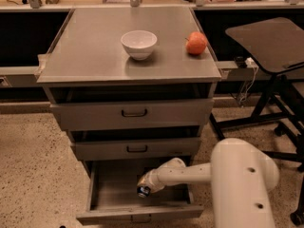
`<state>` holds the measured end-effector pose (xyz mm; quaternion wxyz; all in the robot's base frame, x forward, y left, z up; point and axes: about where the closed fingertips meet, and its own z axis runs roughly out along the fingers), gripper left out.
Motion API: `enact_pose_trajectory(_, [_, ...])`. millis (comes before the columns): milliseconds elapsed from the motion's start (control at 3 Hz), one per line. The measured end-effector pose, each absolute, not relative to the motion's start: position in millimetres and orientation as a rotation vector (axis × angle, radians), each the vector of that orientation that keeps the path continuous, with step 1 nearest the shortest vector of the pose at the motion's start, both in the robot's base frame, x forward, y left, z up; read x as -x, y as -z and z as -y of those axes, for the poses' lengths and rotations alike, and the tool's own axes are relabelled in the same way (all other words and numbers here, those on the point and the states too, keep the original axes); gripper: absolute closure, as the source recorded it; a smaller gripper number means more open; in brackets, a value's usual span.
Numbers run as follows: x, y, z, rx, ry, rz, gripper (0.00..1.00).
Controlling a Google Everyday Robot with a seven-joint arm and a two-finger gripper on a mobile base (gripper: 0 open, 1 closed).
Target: Pick pepsi can from bottom drawer and place on counter
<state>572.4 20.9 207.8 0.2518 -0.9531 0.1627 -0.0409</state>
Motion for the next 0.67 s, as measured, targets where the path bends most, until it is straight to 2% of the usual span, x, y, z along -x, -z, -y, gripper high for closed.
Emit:
enact_pose_trajectory(333, [-542,-282,-29,2.457,0.165,-0.347,1.00])
enact_pose_trajectory(667, [-540,-293,-25,2.426,0.199,-0.311,1.00])
